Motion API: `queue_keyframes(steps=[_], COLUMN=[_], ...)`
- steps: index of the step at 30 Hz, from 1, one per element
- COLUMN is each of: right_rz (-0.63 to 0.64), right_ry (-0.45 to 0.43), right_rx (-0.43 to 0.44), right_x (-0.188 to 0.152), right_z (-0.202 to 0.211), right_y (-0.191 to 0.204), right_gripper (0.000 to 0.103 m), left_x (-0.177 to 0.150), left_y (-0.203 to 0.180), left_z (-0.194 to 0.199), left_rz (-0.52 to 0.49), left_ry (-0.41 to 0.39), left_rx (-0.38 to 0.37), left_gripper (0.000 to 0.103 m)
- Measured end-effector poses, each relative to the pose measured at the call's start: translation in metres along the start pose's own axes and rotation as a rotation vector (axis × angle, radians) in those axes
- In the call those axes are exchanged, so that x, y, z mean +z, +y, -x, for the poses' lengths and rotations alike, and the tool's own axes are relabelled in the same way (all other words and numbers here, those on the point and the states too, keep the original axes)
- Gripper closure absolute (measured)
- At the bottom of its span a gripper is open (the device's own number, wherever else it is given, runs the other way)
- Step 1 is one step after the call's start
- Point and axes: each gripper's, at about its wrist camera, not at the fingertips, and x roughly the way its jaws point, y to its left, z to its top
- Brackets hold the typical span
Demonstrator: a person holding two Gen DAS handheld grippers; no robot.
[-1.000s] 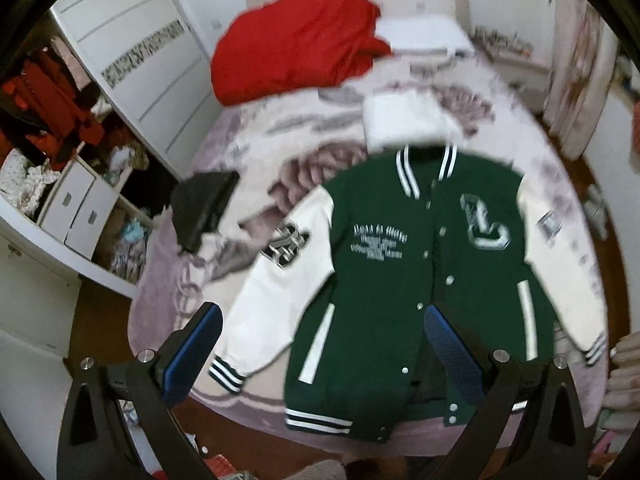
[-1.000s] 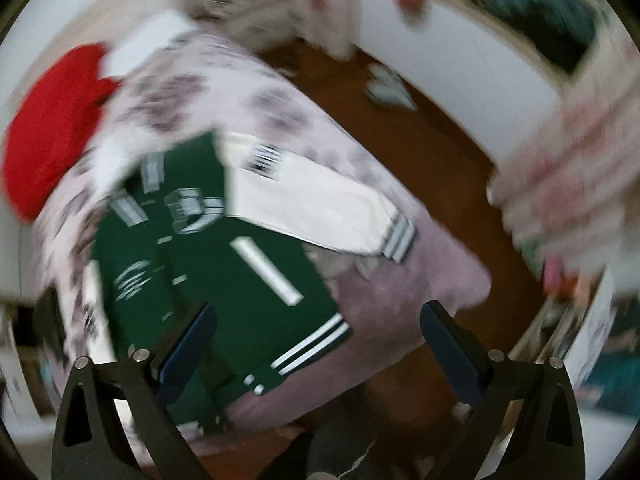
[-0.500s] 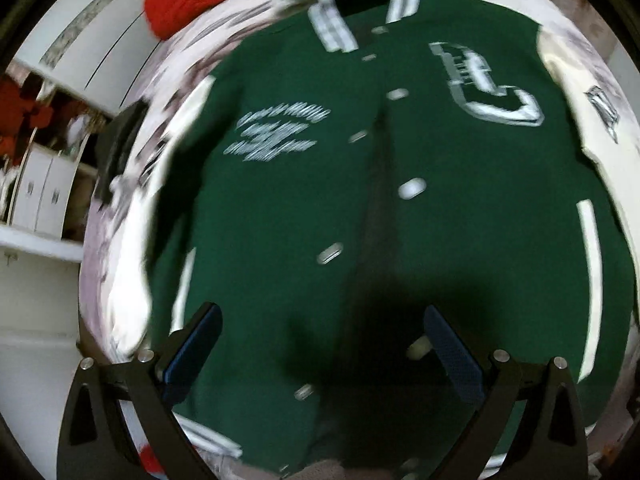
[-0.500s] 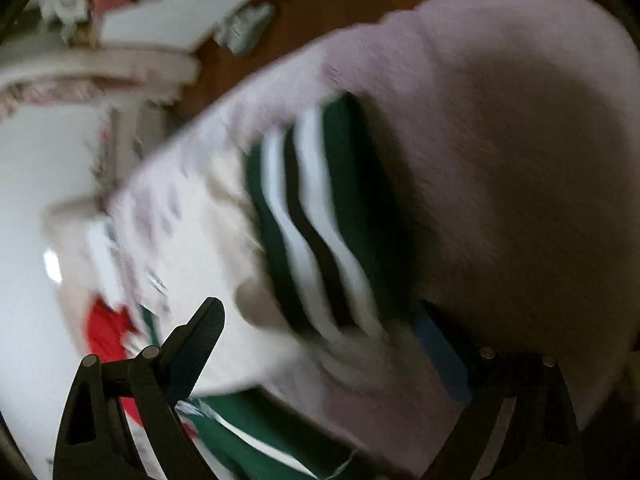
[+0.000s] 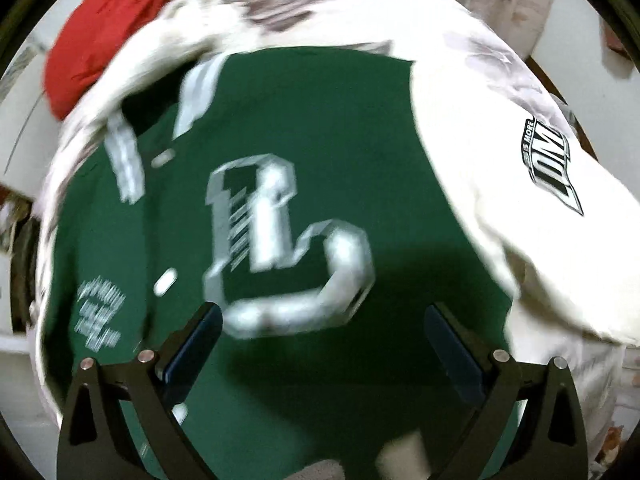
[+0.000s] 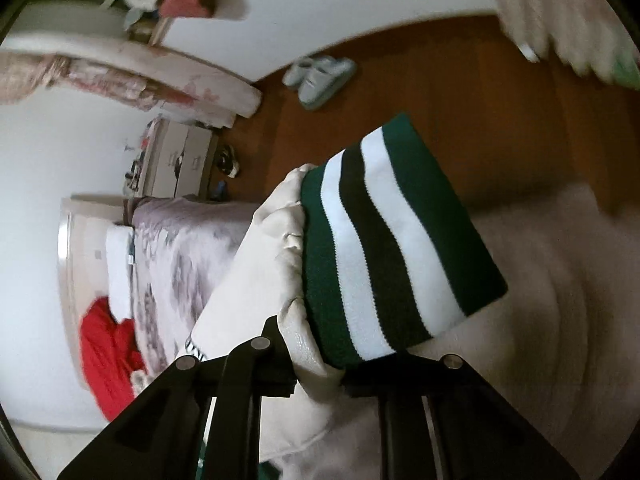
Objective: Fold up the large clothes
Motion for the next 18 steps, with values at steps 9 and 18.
queue_keyframes(steps=[9, 18], right_rz=[0.129, 0.320], right_ry=[-0.004, -0.058], right_rx=[-0.077, 0.013], right_x=[0.115, 0.095], right_z=[-0.078, -0.046], right_y=[0.089, 0.194], right_gripper=[0.088, 0.088], left_x=[0.047, 0.015], left_y=[-0.026, 0.029], left_z=[-0.073, -0.028], left_rz=[-0.029, 0.082], left_ry=[0.081, -0.041], left_rx=[-0.062, -0.048], left_gripper=[0.000, 0.000])
